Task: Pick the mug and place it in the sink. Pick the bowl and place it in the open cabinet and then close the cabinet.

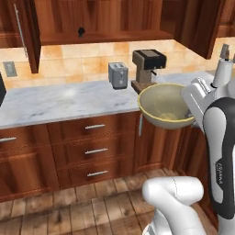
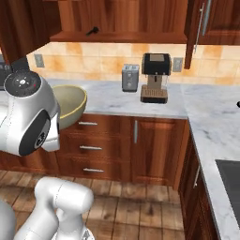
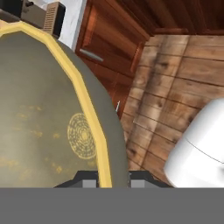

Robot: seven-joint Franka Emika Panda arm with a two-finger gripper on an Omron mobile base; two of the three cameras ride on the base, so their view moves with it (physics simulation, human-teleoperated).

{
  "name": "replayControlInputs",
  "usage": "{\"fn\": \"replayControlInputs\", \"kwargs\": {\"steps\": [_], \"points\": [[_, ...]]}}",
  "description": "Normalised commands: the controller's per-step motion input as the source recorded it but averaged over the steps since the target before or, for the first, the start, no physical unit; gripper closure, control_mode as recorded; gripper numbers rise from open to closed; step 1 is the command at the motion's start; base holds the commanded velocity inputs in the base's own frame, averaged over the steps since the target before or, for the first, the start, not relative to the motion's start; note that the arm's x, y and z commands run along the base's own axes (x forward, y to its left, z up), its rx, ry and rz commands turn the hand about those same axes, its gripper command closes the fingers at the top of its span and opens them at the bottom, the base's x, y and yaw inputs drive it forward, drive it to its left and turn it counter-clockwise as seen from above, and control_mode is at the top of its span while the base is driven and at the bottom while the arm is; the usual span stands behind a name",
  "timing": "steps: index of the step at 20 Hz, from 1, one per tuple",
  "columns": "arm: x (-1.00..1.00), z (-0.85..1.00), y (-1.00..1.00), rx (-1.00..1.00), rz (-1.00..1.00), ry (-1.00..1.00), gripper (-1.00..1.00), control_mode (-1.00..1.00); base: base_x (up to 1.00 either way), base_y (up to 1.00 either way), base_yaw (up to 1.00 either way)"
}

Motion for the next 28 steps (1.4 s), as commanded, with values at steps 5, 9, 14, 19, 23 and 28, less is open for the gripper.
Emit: {"fn": "replayControlInputs", "kwargs": {"steps": [5, 9, 14, 19, 23, 28], "points": [[0.0, 0.0, 0.0, 0.0, 0.0, 0.0, 1.0, 1.0, 0.42, -0.2, 0.0], [0.0, 0.0, 0.0, 0.0, 0.0, 0.0, 1.0, 1.0, 0.67, -0.08, -0.03], [0.0, 0.0, 0.0, 0.0, 0.0, 0.0, 1.0, 1.0, 0.67, -0.02, 0.0], [0.0, 0.0, 0.0, 0.0, 0.0, 0.0, 1.0, 1.0, 0.58, -0.04, 0.0], [0.0, 0.0, 0.0, 0.0, 0.0, 0.0, 1.0, 1.0, 0.52, -0.2, 0.0], [0.0, 0.0, 0.0, 0.0, 0.0, 0.0, 1.0, 1.0, 0.47, -0.11, 0.0]]}}
